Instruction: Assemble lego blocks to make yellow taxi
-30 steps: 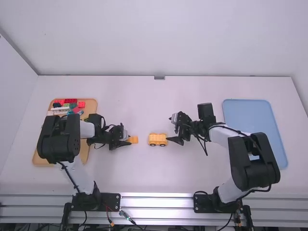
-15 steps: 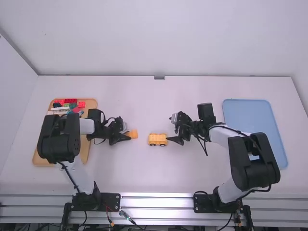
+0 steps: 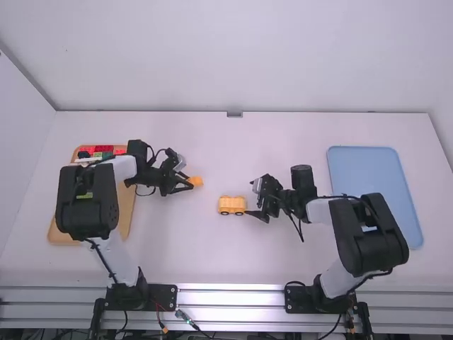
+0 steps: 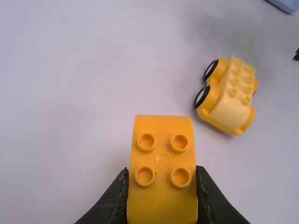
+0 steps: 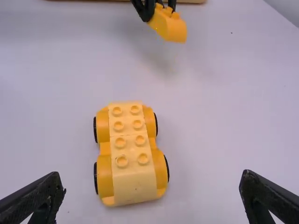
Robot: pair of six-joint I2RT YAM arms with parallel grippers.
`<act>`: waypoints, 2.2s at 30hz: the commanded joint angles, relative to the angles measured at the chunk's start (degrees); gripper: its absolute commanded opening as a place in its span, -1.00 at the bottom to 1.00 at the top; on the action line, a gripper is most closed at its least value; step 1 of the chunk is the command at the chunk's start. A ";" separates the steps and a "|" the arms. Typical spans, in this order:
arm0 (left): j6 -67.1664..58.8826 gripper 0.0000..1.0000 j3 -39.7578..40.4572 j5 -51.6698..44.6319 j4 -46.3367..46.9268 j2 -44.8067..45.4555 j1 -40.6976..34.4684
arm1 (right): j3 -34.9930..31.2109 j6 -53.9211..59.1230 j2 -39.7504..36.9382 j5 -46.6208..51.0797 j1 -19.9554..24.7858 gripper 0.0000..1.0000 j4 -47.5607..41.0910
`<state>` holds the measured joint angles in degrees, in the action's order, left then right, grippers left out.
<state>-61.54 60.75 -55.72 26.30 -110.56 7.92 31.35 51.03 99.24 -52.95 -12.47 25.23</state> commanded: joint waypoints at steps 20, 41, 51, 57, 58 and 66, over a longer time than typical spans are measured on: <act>-2.14 -0.97 -15.45 0.66 -19.37 13.11 -12.41 | 8.28 -4.09 21.44 -9.42 -3.04 0.98 10.36; -6.01 -0.97 -15.45 -3.41 -19.80 13.00 -12.87 | 11.65 -1.51 27.82 -13.14 -2.86 0.79 10.40; -3.34 -0.96 -15.34 -3.17 -25.92 8.55 -17.40 | 11.02 0.79 27.80 -14.32 -3.08 0.23 10.36; 6.51 -0.96 -15.41 1.20 -31.78 7.41 -18.73 | 10.99 0.61 27.80 -12.92 -4.04 -0.13 10.38; 6.43 -0.97 -15.41 1.14 -31.69 7.41 -18.86 | 11.02 -0.28 27.80 -12.17 -4.22 -0.15 10.38; 6.27 -0.96 -15.41 2.75 -31.08 7.41 -18.84 | 10.99 -6.27 27.74 -7.19 -3.98 -0.20 10.82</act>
<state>-56.05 45.56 -52.88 -4.97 -102.76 -10.94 42.68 47.57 125.89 -63.90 -16.49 36.69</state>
